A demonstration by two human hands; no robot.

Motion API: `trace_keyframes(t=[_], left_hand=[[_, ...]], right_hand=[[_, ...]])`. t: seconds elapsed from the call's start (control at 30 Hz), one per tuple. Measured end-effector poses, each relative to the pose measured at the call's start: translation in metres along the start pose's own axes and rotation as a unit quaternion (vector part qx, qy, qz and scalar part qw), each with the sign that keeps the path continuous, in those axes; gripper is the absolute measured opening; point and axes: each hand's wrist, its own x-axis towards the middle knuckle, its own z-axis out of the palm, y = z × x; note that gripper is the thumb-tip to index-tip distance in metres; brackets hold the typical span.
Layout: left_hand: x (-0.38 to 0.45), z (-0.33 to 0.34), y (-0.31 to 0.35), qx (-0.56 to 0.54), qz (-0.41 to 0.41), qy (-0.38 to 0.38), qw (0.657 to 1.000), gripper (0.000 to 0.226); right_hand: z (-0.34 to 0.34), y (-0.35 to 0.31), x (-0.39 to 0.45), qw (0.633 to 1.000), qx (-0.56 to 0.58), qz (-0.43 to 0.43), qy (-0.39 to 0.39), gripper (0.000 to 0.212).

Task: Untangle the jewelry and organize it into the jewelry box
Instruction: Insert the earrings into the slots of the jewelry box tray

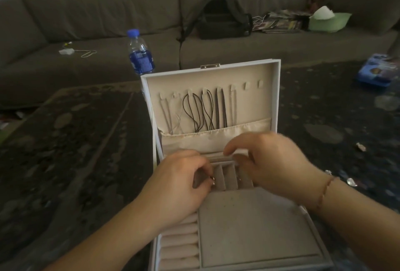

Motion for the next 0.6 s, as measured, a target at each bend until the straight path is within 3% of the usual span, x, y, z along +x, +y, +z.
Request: trace_keyframes(t=[0.17, 0.3, 0.6], left_hand=[[-0.008, 0.006, -0.003, 0.147, 0.026, -0.001, 0.989, 0.019], [-0.005, 0.006, 0.000, 0.205, 0.039, 0.007, 0.978, 0.026], [0.002, 0.013, -0.004, 0.258, 0.057, 0.030, 0.964, 0.017]], right_hand=[[-0.032, 0.035, -0.013, 0.986, 0.092, 0.083, 0.114, 0.018], [-0.046, 0.076, -0.037, 0.961, 0.086, 0.156, 0.212, 0.022], [-0.069, 0.165, -0.113, 0.889, 0.124, 0.353, 0.266, 0.022]])
